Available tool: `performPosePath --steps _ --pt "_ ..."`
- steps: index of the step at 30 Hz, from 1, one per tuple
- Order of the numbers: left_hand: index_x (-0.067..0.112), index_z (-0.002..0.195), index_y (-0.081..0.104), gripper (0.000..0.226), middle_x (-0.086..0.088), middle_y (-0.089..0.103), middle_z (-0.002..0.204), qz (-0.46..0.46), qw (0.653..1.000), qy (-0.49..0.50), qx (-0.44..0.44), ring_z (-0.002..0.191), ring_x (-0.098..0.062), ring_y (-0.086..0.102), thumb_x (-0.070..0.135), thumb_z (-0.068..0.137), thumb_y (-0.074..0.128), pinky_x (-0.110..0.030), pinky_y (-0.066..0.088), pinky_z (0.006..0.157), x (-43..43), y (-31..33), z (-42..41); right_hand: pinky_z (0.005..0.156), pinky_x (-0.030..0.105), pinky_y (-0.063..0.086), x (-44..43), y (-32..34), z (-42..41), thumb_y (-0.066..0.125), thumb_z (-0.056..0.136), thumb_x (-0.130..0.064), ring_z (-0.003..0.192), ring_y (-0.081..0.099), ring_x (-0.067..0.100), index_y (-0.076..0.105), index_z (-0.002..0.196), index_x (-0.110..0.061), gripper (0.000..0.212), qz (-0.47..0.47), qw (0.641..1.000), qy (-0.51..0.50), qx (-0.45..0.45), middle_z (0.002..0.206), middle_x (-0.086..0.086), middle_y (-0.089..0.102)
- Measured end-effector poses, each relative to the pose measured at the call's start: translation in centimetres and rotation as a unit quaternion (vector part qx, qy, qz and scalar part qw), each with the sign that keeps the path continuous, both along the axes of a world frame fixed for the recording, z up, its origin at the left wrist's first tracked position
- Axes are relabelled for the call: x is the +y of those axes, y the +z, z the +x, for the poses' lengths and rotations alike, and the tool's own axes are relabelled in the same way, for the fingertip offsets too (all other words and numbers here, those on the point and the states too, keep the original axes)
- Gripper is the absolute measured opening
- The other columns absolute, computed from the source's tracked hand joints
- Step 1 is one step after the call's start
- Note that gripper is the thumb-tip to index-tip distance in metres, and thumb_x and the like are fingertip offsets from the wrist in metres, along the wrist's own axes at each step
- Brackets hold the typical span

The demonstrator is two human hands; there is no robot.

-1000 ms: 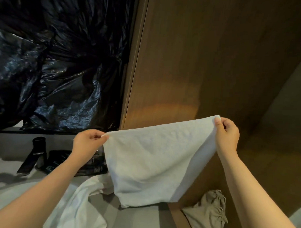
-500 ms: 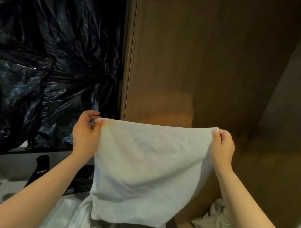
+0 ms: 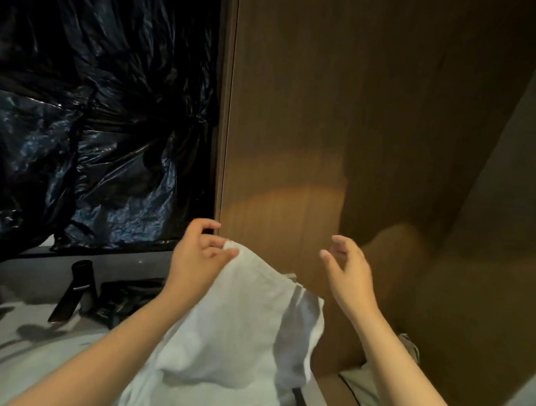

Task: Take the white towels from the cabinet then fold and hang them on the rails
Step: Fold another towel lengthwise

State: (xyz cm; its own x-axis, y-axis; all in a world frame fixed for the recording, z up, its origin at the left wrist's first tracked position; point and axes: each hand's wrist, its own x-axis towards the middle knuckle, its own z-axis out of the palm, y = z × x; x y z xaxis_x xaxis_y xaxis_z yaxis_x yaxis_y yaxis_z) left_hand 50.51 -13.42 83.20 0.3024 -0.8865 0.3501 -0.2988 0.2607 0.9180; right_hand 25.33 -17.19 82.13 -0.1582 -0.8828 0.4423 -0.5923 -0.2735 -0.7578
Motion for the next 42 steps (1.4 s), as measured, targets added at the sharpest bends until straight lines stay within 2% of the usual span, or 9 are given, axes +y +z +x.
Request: performPosePath --steps 3,7,11,14,20,24,30,38,42 --pt "0.037 0.105 0.046 0.047 0.008 0.072 0.086 0.015 0.999 -0.035 -0.005 0.076 -0.004 0.069 0.011 0.079 0.076 -0.019 0.052 0.072 1.5 -1.4 -1.7 0.092 0.014 0.047 2.1 -1.5 2.7 0.058 0.096 -0.029 0.106 0.055 -0.006 0.059 0.120 -0.030 0.023 0.049 0.992 0.110 -0.034 0.121 -0.015 0.059" --pt "0.031 0.109 0.047 0.044 0.012 0.074 0.089 0.046 0.996 -0.082 0.004 0.079 -0.010 0.070 0.003 0.083 0.070 -0.020 0.053 0.075 3.8 -2.8 -2.5 0.100 0.027 0.049 4.5 -4.1 4.3 0.059 0.096 -0.025 0.107 0.059 -0.004 0.066 0.116 -0.029 0.022 0.091 0.975 0.187 -0.080 0.114 -0.018 0.065" --pt "0.024 0.111 0.050 0.043 0.005 0.075 0.090 0.064 0.992 -0.105 0.043 0.081 -0.016 0.071 -0.002 0.083 0.069 -0.026 0.054 0.079 5.9 -3.8 -2.7 0.101 0.021 0.045 5.8 -6.3 5.3 0.057 0.097 -0.028 0.117 0.055 -0.003 0.063 0.123 -0.035 0.027 0.118 0.957 0.244 -0.098 0.123 -0.022 0.063" --pt "0.028 0.109 0.053 0.044 0.006 0.074 0.090 0.063 0.993 -0.093 0.022 0.080 -0.012 0.071 0.000 0.081 0.072 -0.024 0.055 0.077 6.9 -4.3 -2.7 0.094 0.022 0.050 6.2 -7.1 5.9 0.056 0.098 -0.029 0.111 0.060 0.002 0.068 0.115 -0.031 0.022 0.145 0.944 0.273 -0.110 0.111 -0.019 0.069" --pt "0.029 0.106 0.062 0.038 0.002 0.071 0.089 0.107 0.991 -0.074 0.014 0.079 -0.011 0.069 0.010 0.077 0.078 -0.024 0.056 0.076 7.8 -5.9 -2.1 0.074 0.022 0.050 6.8 -8.2 6.4 0.055 0.097 -0.032 0.084 0.061 0.007 0.067 0.090 -0.022 0.017 0.127 0.949 0.261 -0.127 0.084 -0.013 0.066" --pt "0.025 0.083 0.072 0.010 0.012 0.071 0.081 0.096 0.990 -0.073 -0.068 0.080 -0.006 0.064 0.015 0.082 0.074 -0.012 0.047 0.072 8.4 -7.4 -1.4 0.076 0.025 0.054 7.0 -7.9 6.4 0.053 0.098 -0.026 0.088 0.063 0.009 0.064 0.090 -0.026 0.014 0.117 0.952 0.253 -0.123 0.086 -0.016 0.066" --pt "0.027 0.085 0.069 0.018 0.007 0.069 0.077 0.057 0.994 -0.076 -0.049 0.075 -0.010 0.062 0.010 0.082 0.073 -0.016 0.047 0.072 8.3 -7.4 -1.9 0.082 0.018 0.054 7.2 -6.5 6.2 0.059 0.094 -0.032 0.100 0.064 0.005 0.068 0.102 -0.030 0.013 0.137 0.941 0.282 -0.124 0.097 -0.018 0.069" --pt "0.024 0.077 0.067 0.009 0.011 0.065 0.078 0.032 0.983 -0.126 -0.127 0.080 -0.009 0.060 0.027 0.084 0.071 -0.011 0.042 0.070 7.5 -7.3 -2.3 0.083 0.040 0.055 6.2 -4.5 5.3 0.057 0.097 -0.023 0.090 0.063 0.016 0.069 0.095 -0.024 0.013 0.079 0.959 0.238 -0.136 0.088 -0.010 0.067" --pt "0.013 0.067 0.067 0.044 -0.001 0.063 0.071 0.043 0.976 -0.160 -0.138 0.073 -0.015 0.059 0.056 0.076 0.063 -0.027 0.048 0.070 6.1 -7.6 -1.5 0.079 0.017 0.049 5.4 -2.4 4.5 0.058 0.096 -0.018 0.094 0.063 0.009 0.069 0.098 -0.021 0.012 0.012 0.969 0.206 -0.139 0.093 -0.010 0.068"
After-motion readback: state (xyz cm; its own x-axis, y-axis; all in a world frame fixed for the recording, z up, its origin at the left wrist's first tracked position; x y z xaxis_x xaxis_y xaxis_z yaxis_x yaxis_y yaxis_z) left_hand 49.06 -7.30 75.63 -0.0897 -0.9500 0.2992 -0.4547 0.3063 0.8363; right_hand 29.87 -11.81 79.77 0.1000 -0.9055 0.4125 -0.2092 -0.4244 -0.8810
